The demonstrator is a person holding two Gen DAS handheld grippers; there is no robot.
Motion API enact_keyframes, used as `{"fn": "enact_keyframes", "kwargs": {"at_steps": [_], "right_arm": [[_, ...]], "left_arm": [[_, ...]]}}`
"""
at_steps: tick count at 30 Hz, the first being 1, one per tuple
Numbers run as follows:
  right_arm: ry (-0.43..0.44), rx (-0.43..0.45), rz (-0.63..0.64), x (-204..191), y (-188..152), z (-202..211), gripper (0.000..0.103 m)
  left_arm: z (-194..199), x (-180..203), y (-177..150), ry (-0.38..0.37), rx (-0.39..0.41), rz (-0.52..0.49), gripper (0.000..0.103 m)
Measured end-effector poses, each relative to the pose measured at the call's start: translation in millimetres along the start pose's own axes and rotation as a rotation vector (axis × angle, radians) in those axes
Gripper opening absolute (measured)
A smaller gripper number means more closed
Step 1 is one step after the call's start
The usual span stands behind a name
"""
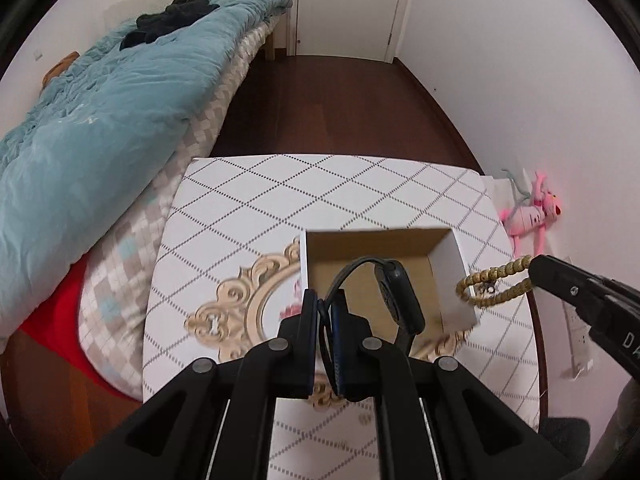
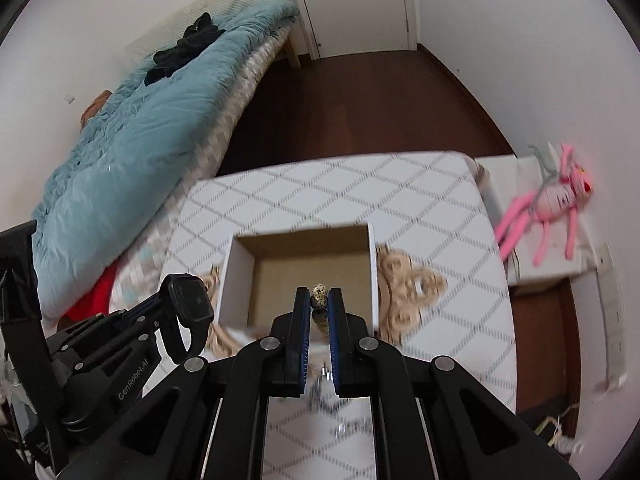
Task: Organize jewelry
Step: 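Carry both items into the white box and open both grippers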
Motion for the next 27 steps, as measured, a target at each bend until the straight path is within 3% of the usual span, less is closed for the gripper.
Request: {"fn": "enact_keyframes", "kwargs": {"at_steps": [9,14,15,17,18,19,21,23,24,27], "right_arm": [[0.018,-0.101,-0.017,6,17,-72,0.009],[0.041,-0.154,-0.016,6,16,-102,0.009],[0.054,-0.174,-0.012,5,16,-107,0.009],[0.061,-0.200,-0.010,5,17,-116,0.010],[0.063,-0.213,-0.007,4,17,-119,0.010],[0.061,-0.227,-0.003,5,17,-121,0.011],[0.031,-0.224,0.006,7,19,-121,0.026],[-0.001,-0.205,0.021,10,19,-117,0.046],[-0.016,-0.201,0.029,11,18,-114,0.050],[-0.091,-0.185,0.058,16,10,-111,0.075]], "left_arm": [[-57,-2,19,-0.056,-0.117,0.036,0.005],[-76,-3,25,-0.102,-0.182,0.104,0.015],[-79,-2,27,-0.109,-0.194,0.115,0.020],[-80,-2,32,-0.101,-0.192,0.119,0.040],[-78,-3,34,-0.085,-0.184,0.113,0.067],[-75,-4,37,-0.077,-0.168,0.112,0.077],[-70,-5,40,-0.065,-0.143,0.102,0.077],[-66,-8,39,-0.034,-0.128,0.082,0.087],[-65,-10,37,-0.018,-0.122,0.073,0.098],[-63,-19,29,0.035,-0.106,0.063,0.101]]}}
Point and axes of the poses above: each gripper's, at about its wrist camera, not at the fingertips, and z roughly against the way its jaws point, x to its right, y to its top, the point moved 6 cm from there along -z, roughly the way its jaws point, and after that the axes turned 6 degrees about x, right-handed, at the moved point
